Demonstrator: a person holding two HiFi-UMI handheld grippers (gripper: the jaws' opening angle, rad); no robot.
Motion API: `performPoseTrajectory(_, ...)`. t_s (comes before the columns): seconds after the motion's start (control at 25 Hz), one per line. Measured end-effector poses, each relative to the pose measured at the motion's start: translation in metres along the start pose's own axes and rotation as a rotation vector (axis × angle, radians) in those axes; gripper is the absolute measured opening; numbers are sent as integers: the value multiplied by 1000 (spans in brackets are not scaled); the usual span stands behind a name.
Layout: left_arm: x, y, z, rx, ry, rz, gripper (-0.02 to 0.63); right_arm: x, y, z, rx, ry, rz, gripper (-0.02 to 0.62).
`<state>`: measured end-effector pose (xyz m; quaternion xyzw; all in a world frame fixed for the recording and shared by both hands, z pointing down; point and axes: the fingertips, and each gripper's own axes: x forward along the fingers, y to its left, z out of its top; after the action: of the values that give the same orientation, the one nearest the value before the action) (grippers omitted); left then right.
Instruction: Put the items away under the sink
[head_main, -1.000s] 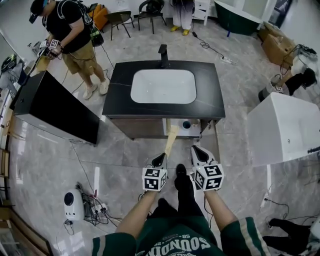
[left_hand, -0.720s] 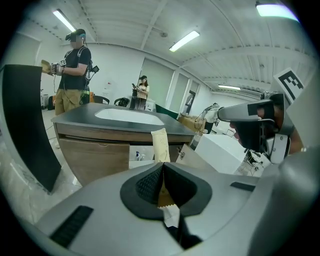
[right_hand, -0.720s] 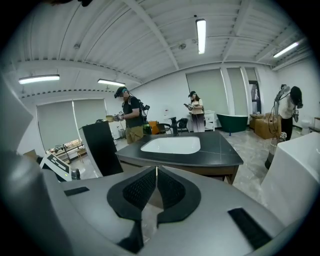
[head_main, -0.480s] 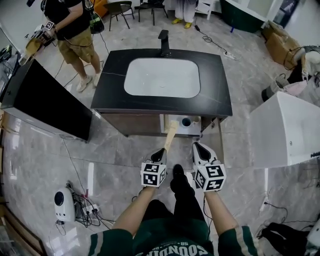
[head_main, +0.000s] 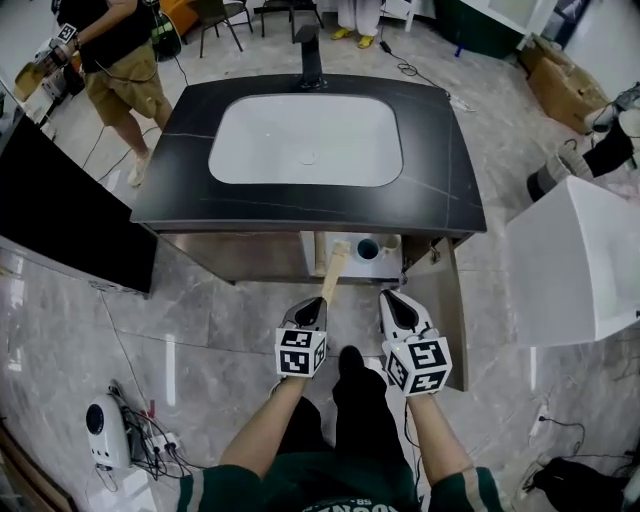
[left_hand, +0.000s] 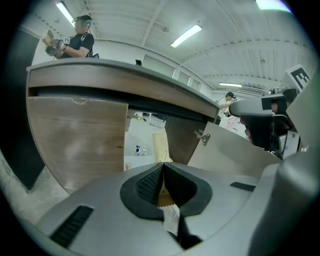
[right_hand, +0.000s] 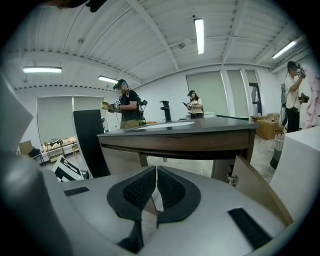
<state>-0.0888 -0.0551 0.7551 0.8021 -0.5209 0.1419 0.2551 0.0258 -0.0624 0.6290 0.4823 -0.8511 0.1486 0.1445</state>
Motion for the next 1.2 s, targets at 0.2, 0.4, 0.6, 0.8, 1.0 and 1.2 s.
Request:
performPoseTrajectory(0.2, 63, 29, -26, -5, -22, 19, 14, 47, -28, -37, 22, -59, 13, 43)
performPoseTrajectory(0.4, 132, 54, -60, -12, -47, 39, 14, 97, -51, -88, 2, -87, 20, 43)
performPoseTrajectory(0.6, 204, 74, -96, -26, -58, 60, 14, 127, -73, -137, -19, -108, 11, 43)
performPoseTrajectory(0.8, 267, 91, -127, -36, -36, 95, 14, 143, -87, -184, -24, -96, 12, 43)
performPoseTrajectory(1.0, 306, 102, -154, -68, -3, 124, 14, 152, -106, -213, 29, -85, 1, 43)
performPoseTrajectory(1.2, 329, 116, -166, -53, 20, 151, 14, 155, -115, -225, 44, -82, -12, 43)
